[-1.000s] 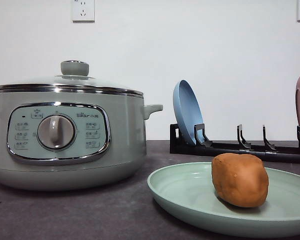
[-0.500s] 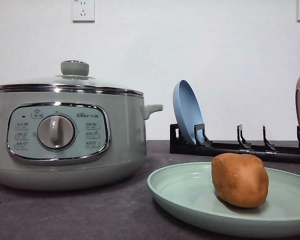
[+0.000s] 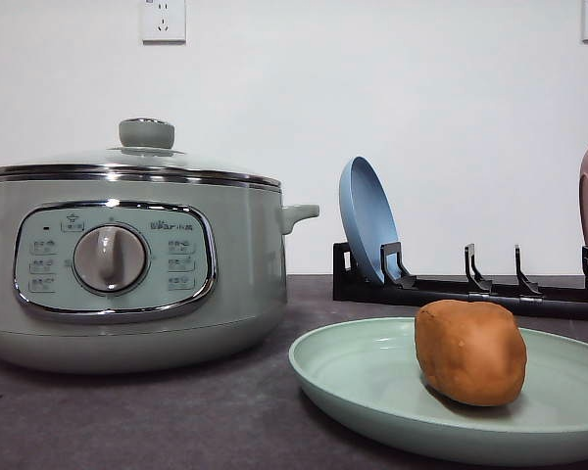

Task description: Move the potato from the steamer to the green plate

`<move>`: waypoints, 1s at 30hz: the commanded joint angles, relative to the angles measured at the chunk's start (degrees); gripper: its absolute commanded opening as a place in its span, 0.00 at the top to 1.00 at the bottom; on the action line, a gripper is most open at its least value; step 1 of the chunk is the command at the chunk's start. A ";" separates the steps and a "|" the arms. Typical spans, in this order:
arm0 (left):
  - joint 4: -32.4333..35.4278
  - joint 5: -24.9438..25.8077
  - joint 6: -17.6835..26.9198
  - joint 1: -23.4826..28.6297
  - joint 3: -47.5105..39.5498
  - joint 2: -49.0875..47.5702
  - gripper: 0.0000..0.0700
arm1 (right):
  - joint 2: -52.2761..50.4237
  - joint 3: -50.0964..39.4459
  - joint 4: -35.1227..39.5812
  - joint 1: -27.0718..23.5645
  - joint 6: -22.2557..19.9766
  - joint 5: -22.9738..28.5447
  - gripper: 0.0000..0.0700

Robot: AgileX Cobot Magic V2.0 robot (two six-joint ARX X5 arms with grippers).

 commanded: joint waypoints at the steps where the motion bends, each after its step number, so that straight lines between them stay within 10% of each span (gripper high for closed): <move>1: -0.31 -0.10 -0.26 0.00 -1.16 -0.11 1.00 | -0.14 -0.33 0.22 -0.13 -0.24 -0.09 1.00; 30: -0.31 -0.10 -0.26 0.00 -1.16 -0.11 1.00 | -0.14 -0.33 0.22 -0.13 -0.24 -0.09 1.00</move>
